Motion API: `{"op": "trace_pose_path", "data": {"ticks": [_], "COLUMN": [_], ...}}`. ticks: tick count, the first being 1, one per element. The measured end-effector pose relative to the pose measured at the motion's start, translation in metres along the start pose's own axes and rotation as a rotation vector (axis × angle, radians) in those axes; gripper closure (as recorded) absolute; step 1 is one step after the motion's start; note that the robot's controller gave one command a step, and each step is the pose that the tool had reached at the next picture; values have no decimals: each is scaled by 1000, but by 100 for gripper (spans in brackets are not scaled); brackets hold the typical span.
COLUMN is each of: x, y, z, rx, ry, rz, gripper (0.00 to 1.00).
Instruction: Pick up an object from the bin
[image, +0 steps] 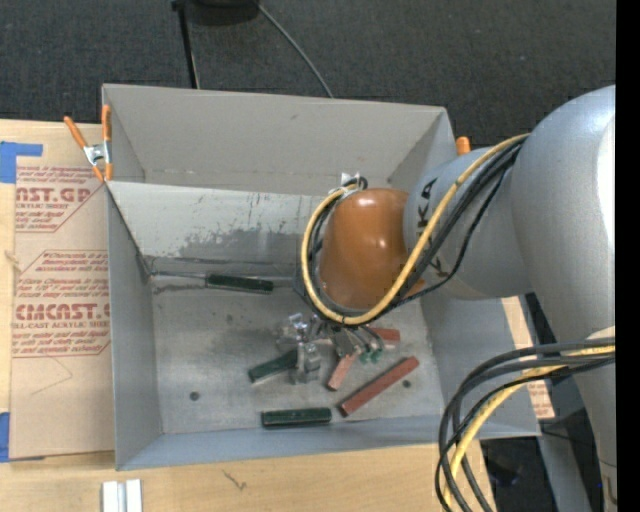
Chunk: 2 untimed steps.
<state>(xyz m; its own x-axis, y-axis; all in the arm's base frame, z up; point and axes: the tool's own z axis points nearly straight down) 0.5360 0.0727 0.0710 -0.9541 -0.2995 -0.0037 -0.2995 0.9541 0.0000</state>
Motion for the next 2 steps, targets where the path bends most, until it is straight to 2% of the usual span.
{"op": "trace_pose_path", "data": {"ticks": [1,2], "x": [0,4], "y": [0,14], "z": [0,-147], "rx": [0,0], "ry": [0,0], "rz": [0,13], "gripper": [100,100]}}
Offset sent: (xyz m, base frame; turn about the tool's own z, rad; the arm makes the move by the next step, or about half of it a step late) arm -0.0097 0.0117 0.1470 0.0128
